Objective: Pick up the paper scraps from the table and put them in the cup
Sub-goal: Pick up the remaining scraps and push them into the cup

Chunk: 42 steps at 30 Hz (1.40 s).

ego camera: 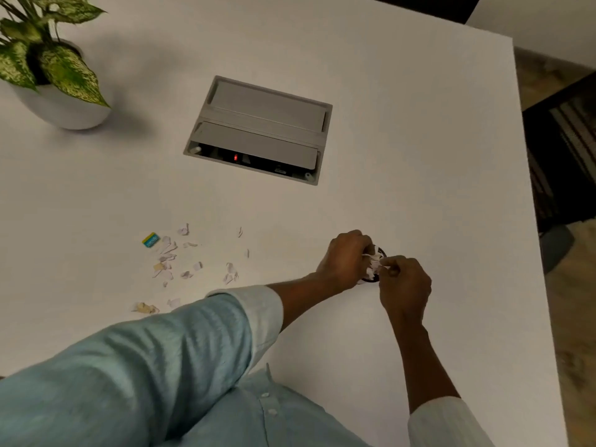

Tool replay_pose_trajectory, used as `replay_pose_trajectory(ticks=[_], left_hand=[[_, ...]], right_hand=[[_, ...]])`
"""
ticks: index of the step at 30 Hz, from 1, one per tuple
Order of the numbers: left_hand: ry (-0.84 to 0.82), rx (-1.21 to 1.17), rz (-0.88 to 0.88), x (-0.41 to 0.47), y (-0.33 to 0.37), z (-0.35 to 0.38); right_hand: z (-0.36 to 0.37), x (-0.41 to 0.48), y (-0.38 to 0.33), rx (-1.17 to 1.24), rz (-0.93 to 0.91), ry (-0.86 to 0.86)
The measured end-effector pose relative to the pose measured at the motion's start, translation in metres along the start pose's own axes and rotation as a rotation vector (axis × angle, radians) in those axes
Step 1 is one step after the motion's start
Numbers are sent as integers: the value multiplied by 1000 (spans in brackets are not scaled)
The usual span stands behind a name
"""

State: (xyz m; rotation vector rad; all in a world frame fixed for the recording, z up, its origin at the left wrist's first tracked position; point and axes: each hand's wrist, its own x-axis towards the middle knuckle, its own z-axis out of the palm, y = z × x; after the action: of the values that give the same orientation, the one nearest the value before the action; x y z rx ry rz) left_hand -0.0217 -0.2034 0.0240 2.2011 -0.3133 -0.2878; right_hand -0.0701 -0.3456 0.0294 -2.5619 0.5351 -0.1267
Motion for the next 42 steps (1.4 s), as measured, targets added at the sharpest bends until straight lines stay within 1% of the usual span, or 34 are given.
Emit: replay_pose_trajectory(ticks=[4, 8, 10, 12, 14, 16, 18, 20, 23, 26, 31, 34, 40, 42], left_hand=[[-107, 83, 39, 9, 2, 12], [-158, 86, 123, 10, -4, 13], [-146, 73, 134, 7, -8, 9], [-93, 76, 109, 1, -16, 4], [-14, 124, 81, -8, -30, -2], [13, 218, 58, -21, -51, -9], [-50, 339, 26, -36, -74, -17], [-162, 481, -22, -51, -96, -22], [-354, 629, -104, -73, -124, -24], [-474, 691, -143, -91, -143, -20], [-531, 768, -118, -98, -153, -16], [-545, 764, -134, -96, -154, -14], [-519, 782, -133, -98, -153, -13], [-508, 777, -133, -98, -153, -13]], right_hand=[[-3, 3, 4, 45, 4, -90], [-3, 0, 5, 71, 15, -77], [-2, -3, 5, 60, 15, -51], [0, -9, 5, 57, 0, -35], [4, -17, 4, 39, -40, -45], [10, -26, 5, 26, -106, -44], [17, -34, 6, 28, -164, -46], [24, -39, 6, -13, -200, -93], [35, -41, 5, -223, -260, -201], [45, -44, 7, -405, -269, -288], [52, -43, 8, -526, -222, -307], [53, -35, 7, -501, -206, -347], [53, -19, 2, -479, -171, -422], [51, -17, -1, -451, -151, -415]])
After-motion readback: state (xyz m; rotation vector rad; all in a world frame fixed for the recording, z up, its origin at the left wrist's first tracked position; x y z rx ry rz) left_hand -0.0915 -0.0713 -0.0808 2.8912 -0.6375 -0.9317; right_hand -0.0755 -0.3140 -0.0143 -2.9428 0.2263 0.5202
